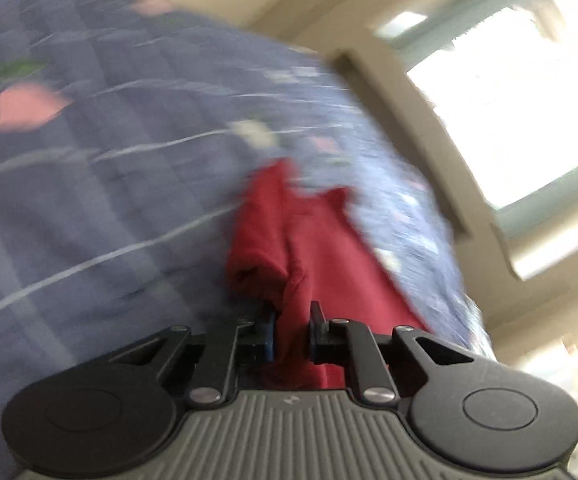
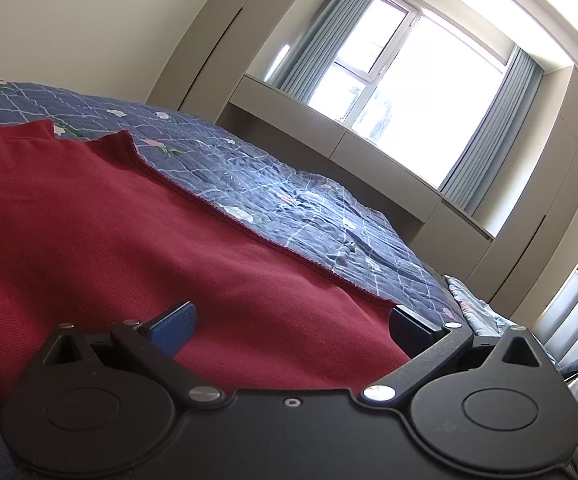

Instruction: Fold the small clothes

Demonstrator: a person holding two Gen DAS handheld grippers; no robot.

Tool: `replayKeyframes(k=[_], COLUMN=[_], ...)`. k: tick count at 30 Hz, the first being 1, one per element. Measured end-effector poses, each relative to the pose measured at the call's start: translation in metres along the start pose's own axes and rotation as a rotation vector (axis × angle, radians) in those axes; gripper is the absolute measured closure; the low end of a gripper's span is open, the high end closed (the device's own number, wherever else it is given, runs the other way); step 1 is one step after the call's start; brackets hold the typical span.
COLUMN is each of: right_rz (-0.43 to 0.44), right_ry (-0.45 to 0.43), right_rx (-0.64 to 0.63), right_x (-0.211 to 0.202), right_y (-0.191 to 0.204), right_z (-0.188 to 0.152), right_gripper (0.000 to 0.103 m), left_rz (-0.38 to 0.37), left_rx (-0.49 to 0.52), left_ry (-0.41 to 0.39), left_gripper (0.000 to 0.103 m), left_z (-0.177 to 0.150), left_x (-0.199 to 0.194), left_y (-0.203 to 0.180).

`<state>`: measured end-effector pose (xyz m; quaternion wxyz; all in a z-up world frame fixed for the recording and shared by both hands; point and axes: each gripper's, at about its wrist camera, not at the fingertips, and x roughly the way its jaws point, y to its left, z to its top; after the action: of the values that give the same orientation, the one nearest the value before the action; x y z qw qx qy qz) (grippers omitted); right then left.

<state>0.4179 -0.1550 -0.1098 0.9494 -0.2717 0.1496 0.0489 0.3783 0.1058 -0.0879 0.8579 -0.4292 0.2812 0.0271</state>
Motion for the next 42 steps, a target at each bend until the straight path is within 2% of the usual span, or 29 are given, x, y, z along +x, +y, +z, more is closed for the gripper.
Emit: replayKeyframes(k=[1, 3, 5, 9, 11, 13, 16, 20, 23, 25, 29, 33, 34, 35, 39, 42], right_rz=[0.000, 0.003, 0.021, 0.151, 0.195, 0.203, 0.238, 0.207, 0.160, 0.168, 0.267, 0.284, 0.291, 0.300, 0.308, 0.271], right_ry=[-0.003, -0.004, -0.007, 0.006, 0.004, -0.018, 0.004, 0.112, 0.152, 0.165, 0.220, 0.224, 0.230, 0.237, 0.232, 0.240], right_rx=[0.003, 0.014, 0.050, 0.214, 0.248, 0.244, 0.229, 0.249, 0.331, 0.371, 0.425, 0.469, 0.474, 0.477, 0.505, 0.540], right_x=[0.000, -0.001, -0.001, -0.017, -0.032, -0.052, -0.071, -0.081, -0.085, -0.087, -0.083, -0.091, -0.093, -0.095, -0.109, -0.114], right_y=[0.000, -0.002, -0.009, -0.050, -0.074, -0.095, -0.115, -0.124, -0.130, -0.135, -0.142, -0.150, -0.152, -0.155, -0.165, -0.172], right_z=[0.000, 0.001, 0.002, 0.003, 0.000, -0.011, -0.032, -0.064, -0.080, -0.082, -0.092, -0.098, -0.101, -0.104, -0.115, -0.122], right_gripper=[0.001, 0.001, 0.001, 0.001, 0.001, 0.001, 0.001, 0.001, 0.001, 0.001, 0.001, 0.001, 0.001, 0.001, 0.001, 0.001], left_rz=[-0.033, -0.035, -0.063, -0.130, -0.179, -0.227, -0.283, -0.326, -0.317, -0.293, -0.240, -0.236, -0.242, -0.250, -0.287, -0.314], left_rx=[0.094, 0.279, 0.385, 0.599, 0.698, 0.791, 0.856, 0.926, 1.016, 1.068, 1.135, 1.081, 1.043, 1.008, 0.900, 0.861], left_ry=[0.014, 0.016, 0.038, 0.081, 0.106, 0.134, 0.191, 0.285, 0.369, 0.418, 0.463, 0.514, 0.530, 0.546, 0.594, 0.581], left_gripper=[0.088, 0.089, 0.090, 0.090, 0.090, 0.090, 0.090, 0.090, 0.090, 0.090, 0.089, 0.082, 0.078, 0.067, 0.048, 0.031], left_z=[0.003, 0.007, 0.011, 0.008, -0.004, -0.019, -0.053, -0.107, -0.152, -0.176, -0.197, -0.190, -0.185, -0.179, -0.170, -0.167], left_x=[0.000, 0.001, 0.007, 0.021, 0.027, 0.034, 0.048, 0.062, 0.078, 0.086, 0.090, 0.091, 0.093, 0.095, 0.096, 0.088], left_y=[-0.014, -0.045, -0.072, -0.136, -0.167, -0.198, -0.233, -0.260, -0.270, -0.274, -0.274, -0.268, -0.266, -0.265, -0.259, -0.254])
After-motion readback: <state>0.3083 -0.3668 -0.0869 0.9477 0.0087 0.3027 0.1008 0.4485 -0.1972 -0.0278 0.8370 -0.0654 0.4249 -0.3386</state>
